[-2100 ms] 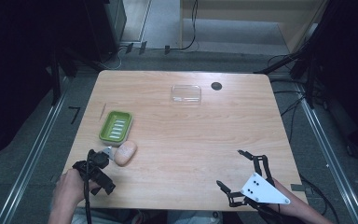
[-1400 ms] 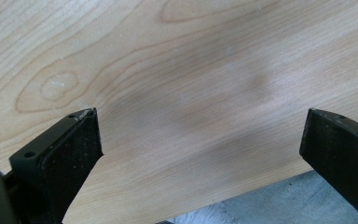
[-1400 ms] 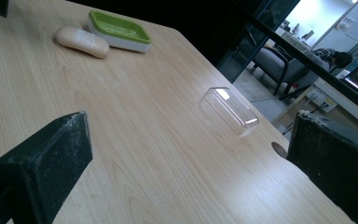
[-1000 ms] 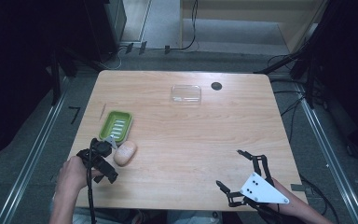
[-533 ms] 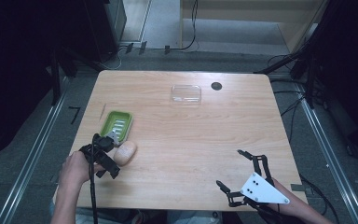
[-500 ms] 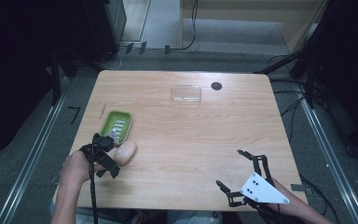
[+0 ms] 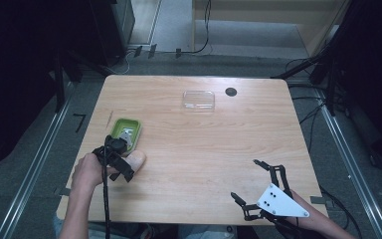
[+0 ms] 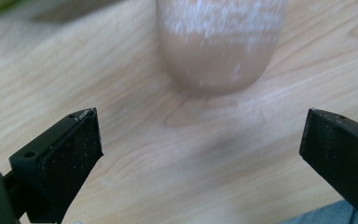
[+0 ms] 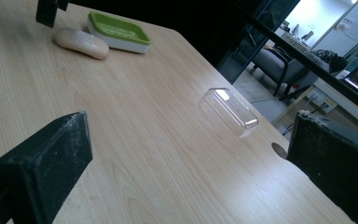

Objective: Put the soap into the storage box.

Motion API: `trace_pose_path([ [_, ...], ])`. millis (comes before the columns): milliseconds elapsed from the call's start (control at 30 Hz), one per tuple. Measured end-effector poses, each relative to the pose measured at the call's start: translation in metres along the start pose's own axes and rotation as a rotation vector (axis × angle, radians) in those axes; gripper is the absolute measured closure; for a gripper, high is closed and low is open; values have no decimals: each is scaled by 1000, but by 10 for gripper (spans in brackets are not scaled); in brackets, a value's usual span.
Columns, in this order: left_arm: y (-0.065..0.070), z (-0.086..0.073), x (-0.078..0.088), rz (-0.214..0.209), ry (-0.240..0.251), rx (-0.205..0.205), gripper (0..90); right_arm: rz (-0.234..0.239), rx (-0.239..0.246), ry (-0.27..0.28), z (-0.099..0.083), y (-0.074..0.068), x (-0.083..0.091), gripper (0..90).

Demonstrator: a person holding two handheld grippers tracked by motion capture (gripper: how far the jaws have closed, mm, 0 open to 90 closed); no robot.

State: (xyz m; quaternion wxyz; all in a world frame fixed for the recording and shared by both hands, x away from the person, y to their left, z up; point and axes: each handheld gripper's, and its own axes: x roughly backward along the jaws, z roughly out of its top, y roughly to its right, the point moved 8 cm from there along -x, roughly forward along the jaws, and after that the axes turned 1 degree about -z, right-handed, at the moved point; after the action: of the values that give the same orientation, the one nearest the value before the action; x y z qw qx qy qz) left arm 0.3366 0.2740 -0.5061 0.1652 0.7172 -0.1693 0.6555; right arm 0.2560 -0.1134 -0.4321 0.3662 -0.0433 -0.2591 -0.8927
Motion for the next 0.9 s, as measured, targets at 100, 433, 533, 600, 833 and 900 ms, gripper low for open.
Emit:
trace_pose_path([
  [100, 2, 5, -2, -8, 5, 0, 0, 1, 1, 0, 0, 0, 0, 0],
  [433, 6, 18, -5, -18, 41, 12, 0, 1, 1, 0, 0, 0, 0, 0],
  [533, 7, 21, -7, -29, 42, 11, 0, 1, 1, 0, 0, 0, 0, 0],
  [600, 10, 26, -8, -52, 55, 21, 0, 1, 0, 0, 0, 0, 0, 0],
  [833, 12, 32, -15, -43, 47, 30, 12, 0, 0, 0, 0, 0, 0, 0],
  [900, 13, 35, -17, -40, 53, 36, 19, 0, -1, 1, 0, 0, 0, 0],
])
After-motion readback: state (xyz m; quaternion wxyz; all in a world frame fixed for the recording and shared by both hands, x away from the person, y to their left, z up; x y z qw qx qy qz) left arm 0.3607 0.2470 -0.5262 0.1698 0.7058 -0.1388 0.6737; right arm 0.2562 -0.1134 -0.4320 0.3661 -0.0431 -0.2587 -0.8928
